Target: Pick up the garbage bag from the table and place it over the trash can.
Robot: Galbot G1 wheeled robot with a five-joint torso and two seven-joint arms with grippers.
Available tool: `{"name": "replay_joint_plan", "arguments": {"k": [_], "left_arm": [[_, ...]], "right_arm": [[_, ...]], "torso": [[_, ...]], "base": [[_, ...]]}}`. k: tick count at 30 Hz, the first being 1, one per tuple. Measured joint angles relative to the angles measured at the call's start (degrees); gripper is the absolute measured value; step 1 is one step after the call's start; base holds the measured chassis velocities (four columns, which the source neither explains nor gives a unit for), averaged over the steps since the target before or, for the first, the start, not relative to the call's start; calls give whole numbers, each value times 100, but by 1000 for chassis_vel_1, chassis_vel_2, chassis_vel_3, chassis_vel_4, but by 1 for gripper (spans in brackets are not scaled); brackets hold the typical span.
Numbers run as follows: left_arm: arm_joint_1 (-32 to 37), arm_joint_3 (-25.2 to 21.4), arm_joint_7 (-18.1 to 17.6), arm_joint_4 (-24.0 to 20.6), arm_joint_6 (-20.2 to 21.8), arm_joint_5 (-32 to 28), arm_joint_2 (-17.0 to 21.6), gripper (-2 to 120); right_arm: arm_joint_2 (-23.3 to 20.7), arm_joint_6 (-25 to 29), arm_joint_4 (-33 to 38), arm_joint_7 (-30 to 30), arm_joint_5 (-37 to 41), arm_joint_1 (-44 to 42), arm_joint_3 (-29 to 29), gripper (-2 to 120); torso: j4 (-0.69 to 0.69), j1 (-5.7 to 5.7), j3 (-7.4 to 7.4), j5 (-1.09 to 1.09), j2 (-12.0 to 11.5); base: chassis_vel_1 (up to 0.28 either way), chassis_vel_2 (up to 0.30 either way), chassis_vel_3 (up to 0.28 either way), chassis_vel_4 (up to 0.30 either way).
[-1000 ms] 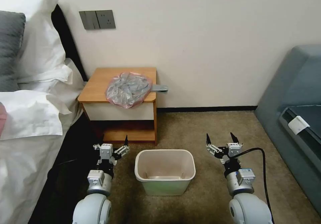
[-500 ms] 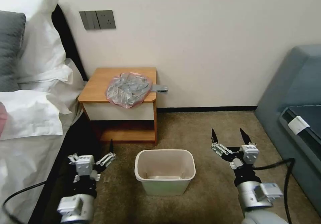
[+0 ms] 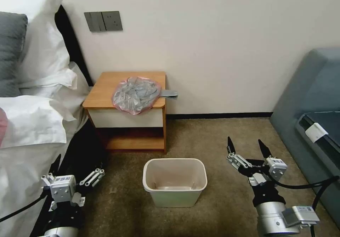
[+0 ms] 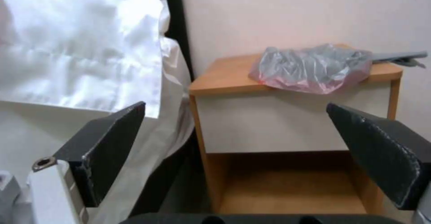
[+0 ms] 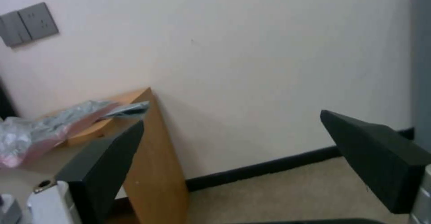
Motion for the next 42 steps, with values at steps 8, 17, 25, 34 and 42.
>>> {"name": "replay_joint_plan", "arguments": {"k": [8, 17, 25, 34, 42], "left_arm": [[91, 50, 2, 1, -75, -73, 3, 100], [264, 3, 72, 2, -98, -304, 134, 100], [391, -127, 193, 13, -159, -477, 142, 100], [349, -206, 220, 18, -141, -481, 36, 100], [301, -208, 245, 20, -141, -448, 12, 100]], "right_arm": [[-536, -856, -134, 63, 2440, 946, 30, 100], [-1093, -1213, -644, 165, 5249, 2124, 86, 100], [-1009, -1615, -2191, 706, 7319, 4312, -712, 100], [-392, -1716, -3918, 738, 8044, 5651, -1391, 100], [-48, -1720, -4838, 586, 7969, 6312, -1516, 100]], "torso": [[2, 0, 0, 2, -1], [0, 0, 0, 1, -1], [2, 0, 1, -1, -1], [0, 1, 2, 0, -1], [1, 1, 1, -1, -1]], "base": [[0, 0, 0, 0], [0, 0, 0, 0], [0, 0, 0, 0], [0, 0, 0, 0], [0, 0, 0, 0]]}}
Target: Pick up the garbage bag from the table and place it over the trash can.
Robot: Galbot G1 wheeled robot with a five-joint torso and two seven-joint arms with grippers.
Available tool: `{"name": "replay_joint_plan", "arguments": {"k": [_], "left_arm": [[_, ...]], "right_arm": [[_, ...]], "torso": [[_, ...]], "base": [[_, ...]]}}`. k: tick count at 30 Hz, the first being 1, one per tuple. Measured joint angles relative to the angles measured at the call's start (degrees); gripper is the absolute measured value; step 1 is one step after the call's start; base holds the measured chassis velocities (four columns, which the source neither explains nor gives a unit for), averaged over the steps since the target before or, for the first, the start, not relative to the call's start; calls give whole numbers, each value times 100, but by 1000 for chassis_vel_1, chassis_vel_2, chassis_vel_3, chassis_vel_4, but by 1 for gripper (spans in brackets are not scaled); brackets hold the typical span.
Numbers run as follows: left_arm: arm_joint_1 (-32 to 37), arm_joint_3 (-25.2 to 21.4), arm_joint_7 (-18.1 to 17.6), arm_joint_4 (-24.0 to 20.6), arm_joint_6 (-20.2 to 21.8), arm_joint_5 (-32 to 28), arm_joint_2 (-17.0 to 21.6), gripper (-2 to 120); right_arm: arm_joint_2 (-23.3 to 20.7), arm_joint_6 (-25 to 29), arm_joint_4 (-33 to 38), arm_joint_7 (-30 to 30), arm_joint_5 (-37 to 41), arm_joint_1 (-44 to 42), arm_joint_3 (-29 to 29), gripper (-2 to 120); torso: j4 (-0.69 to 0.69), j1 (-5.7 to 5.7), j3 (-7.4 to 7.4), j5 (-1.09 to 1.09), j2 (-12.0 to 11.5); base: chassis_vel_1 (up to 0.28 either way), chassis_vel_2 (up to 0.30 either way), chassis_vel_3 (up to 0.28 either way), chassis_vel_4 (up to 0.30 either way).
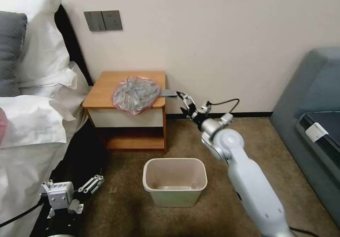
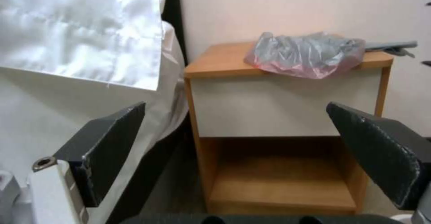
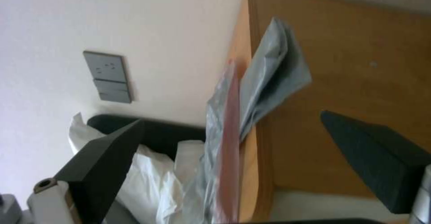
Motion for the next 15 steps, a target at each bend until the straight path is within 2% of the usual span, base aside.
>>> {"name": "replay_joint_plan", "arguments": {"k": [2, 6, 7, 11, 12, 13, 14, 15], "left_arm": [[-48, 22, 29, 2, -2, 82, -2, 100], [-53, 28, 37, 2, -9, 98, -2, 100], [-64, 26, 49, 3, -20, 106, -3, 100], [-65, 18, 49, 4, -21, 103, -3, 100], [-64, 13, 49, 4, -21, 100, -5, 100], [-64, 13, 49, 4, -21, 100, -5, 100], [-60, 11, 49, 4, -21, 98, -5, 100], [-60, 11, 49, 4, -21, 98, -5, 100]], "right_arm": [[286, 6, -789, -213, -131, 450, -54, 100], [364, 20, -977, -273, -222, 535, -76, 100], [560, 90, -1331, -382, -447, 683, -98, 100], [656, 151, -1420, -412, -514, 721, -91, 94], [691, 169, -1432, -444, -559, 726, -80, 88], [691, 169, -1432, -444, -559, 726, -80, 88], [701, 180, -1429, -486, -604, 713, -76, 80], [701, 180, -1429, -486, -604, 713, -76, 80]], "torso": [[0, 0, 0, 0, 0], [0, 0, 0, 1, 0], [0, 0, 0, 1, 0], [0, 0, 0, 1, 0], [1, 0, 0, 0, 0], [1, 0, 0, 0, 0], [0, 0, -1, 0, 0], [0, 0, -1, 0, 0]], "base": [[0, 0, 0, 0], [0, 0, 0, 0], [0, 0, 0, 0], [0, 0, 0, 0], [0, 0, 0, 0], [0, 0, 0, 0], [0, 0, 0, 0], [0, 0, 0, 0]]}}
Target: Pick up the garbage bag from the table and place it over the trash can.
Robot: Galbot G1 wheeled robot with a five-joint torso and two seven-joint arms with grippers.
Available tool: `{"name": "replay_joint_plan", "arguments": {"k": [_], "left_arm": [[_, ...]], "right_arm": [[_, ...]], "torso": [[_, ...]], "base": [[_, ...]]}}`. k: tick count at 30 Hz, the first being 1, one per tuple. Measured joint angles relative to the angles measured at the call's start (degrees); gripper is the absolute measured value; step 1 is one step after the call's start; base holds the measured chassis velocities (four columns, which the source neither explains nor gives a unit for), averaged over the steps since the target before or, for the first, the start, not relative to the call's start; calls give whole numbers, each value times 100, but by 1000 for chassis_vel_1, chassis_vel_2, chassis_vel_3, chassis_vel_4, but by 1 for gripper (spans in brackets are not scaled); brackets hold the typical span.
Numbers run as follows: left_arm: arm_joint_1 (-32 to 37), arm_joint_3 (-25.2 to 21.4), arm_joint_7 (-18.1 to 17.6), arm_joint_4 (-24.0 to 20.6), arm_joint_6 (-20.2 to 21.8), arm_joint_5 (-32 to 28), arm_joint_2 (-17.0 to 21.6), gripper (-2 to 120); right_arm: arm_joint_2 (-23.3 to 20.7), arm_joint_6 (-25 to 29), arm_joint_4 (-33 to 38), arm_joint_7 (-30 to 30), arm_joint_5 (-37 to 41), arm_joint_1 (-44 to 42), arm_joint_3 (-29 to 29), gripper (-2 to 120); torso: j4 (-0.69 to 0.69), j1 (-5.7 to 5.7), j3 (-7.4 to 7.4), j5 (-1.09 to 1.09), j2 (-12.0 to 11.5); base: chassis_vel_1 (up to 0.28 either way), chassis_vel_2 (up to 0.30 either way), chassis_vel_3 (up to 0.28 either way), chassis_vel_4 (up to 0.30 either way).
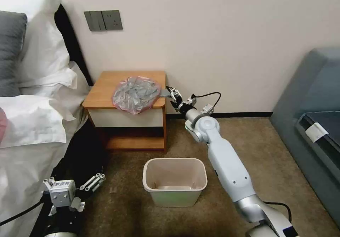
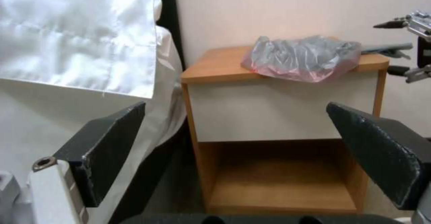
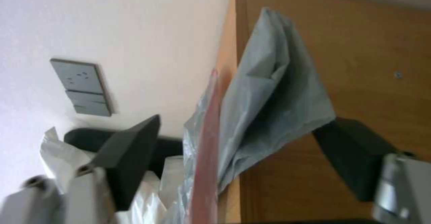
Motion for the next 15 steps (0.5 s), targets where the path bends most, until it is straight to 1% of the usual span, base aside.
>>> {"name": "replay_joint_plan", "arguments": {"k": [2, 3, 4, 5, 6, 7, 9, 11, 13, 14, 15], "left_arm": [[15, 0, 0, 0, -11, 0, 0, 100], [27, 1, 0, 0, -17, 0, 0, 100], [27, 1, 0, 0, -17, 0, 0, 100], [45, -1, 0, 0, -21, 1, 0, 100], [45, -1, 0, 0, -21, 1, 0, 100], [64, -12, 0, 0, -28, 2, 0, 100], [69, -15, 0, 0, -31, 2, 0, 100], [82, -18, 0, 0, -39, 4, 0, 100], [82, -18, 0, 0, -39, 4, 0, 100], [86, -17, 4, 0, -48, 13, 1, 100], [86, -17, 4, 0, -48, 13, 1, 100]], "right_arm": [[0, 13, 18, -13, -63, -31, 1, 71], [-3, 17, 36, -13, -78, -45, 2, 64], [-3, 17, 36, -13, -78, -45, 2, 64], [-13, 23, 63, -14, -92, -63, 1, 57], [-13, 23, 63, -14, -92, -63, 1, 57], [-24, 38, 75, -23, -101, -68, 3, 50], [-25, 42, 75, -24, -101, -67, 8, 48], [-30, 50, 72, -27, -101, -56, 24, 36], [-30, 50, 72, -27, -101, -56, 24, 36], [-37, 55, 74, -27, -95, -46, 37, 24], [-37, 55, 74, -27, -95, -46, 37, 24]], "torso": [[0, 0, 0, 0, 0], [0, 0, 0, 0, 0], [0, 0, 0, 0, 0], [0, 0, 0, 0, 0], [0, 0, 0, 0, 0], [0, 0, 0, 0, 0], [0, 0, 0, 0, 0], [0, 0, 0, 1, 0], [0, 0, 0, 1, 0], [0, 0, 0, 1, 0], [0, 0, 0, 1, 0]], "base": [[0, 0, 0, 0], [0, 0, 0, 0], [0, 0, 0, 0], [0, 0, 0, 0], [0, 0, 0, 0], [0, 0, 0, 0], [0, 0, 0, 0], [0, 0, 0, 0], [0, 0, 0, 0], [0, 0, 0, 0], [0, 0, 0, 0]]}}
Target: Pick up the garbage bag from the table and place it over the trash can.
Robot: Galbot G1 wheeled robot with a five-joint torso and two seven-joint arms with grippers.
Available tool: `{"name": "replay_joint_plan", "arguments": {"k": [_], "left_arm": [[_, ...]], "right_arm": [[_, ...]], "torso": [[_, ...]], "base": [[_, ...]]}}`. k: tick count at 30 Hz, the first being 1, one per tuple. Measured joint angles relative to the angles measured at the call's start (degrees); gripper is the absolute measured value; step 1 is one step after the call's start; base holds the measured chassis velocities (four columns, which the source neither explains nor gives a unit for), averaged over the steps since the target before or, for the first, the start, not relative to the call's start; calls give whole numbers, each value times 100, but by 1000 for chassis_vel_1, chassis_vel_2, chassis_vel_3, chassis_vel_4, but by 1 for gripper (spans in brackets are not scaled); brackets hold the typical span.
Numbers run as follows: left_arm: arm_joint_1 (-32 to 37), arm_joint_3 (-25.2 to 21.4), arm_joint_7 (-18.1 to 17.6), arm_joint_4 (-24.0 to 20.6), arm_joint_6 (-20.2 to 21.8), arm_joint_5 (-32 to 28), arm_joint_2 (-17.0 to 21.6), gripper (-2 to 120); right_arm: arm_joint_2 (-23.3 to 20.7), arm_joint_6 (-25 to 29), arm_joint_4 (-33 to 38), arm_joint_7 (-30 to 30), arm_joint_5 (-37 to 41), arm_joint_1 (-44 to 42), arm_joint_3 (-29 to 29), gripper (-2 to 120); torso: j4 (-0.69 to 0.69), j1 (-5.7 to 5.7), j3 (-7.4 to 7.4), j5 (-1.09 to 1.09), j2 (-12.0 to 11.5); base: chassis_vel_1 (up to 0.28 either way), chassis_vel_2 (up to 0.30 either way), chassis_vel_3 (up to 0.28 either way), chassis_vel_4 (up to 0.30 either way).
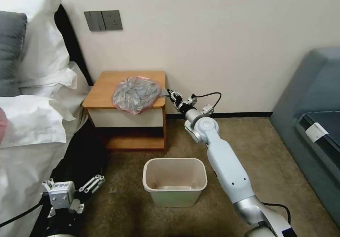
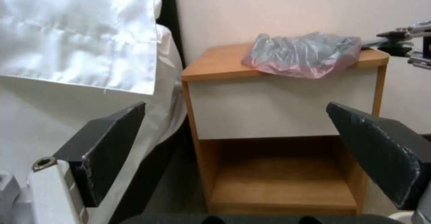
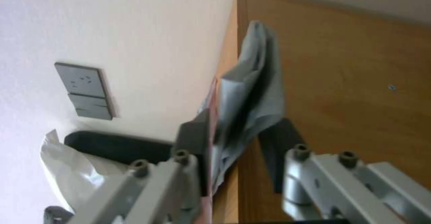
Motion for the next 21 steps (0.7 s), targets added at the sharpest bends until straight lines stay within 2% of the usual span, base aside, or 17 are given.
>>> {"name": "replay_joint_plan", "arguments": {"k": [5, 9, 10, 11, 13, 15, 18, 19, 21], "left_arm": [[19, 2, 22, 0, -2, 7, 1, 100], [20, 1, 24, 0, -15, 12, 1, 100], [17, 1, 25, 0, -40, 30, 2, 100], [17, 1, 25, 0, -40, 30, 2, 100], [9, 16, 35, 1, -62, 66, 2, 100], [6, 26, 46, 0, -70, 83, 2, 100], [14, 37, 59, 0, -80, 111, 2, 100], [14, 37, 59, 0, -80, 111, 2, 100], [21, 32, 59, 1, -84, 113, 2, 100]], "right_arm": [[-34, 24, 158, 33, -9, -93, -5, 5], [-130, 29, 412, 126, -20, -254, -60, 3], [-245, 101, 802, 211, -62, -508, -138, 2], [-245, 101, 802, 211, -62, -508, -138, 2], [-429, 138, 1351, 303, -218, -889, -237, 2], [-507, 143, 1612, 395, -261, -1070, -273, 2], [-728, 230, 2474, 1028, -330, -1644, -404, 2], [-728, 230, 2474, 1028, -330, -1644, -404, 2], [-921, 326, 3134, 1367, -484, -2078, -534, 2]], "torso": [[1, 0, 0, 0, 0], [0, 0, 0, 0, 0], [0, 0, -1, 0, 0], [0, 0, -1, 0, 0], [1, 0, -1, 1, 0], [0, 0, -1, 1, 0], [0, 0, -1, 0, 1], [0, 0, -1, 0, 1], [1, 0, -1, 0, 0]], "base": [[0, 0, 0, 0], [0, 0, 0, 0], [0, 0, 0, 0], [0, 0, 0, 0], [0, 0, 0, 0], [0, 0, 0, 0], [0, 0, 0, 0], [0, 0, 0, 0], [0, 0, 0, 0]]}}
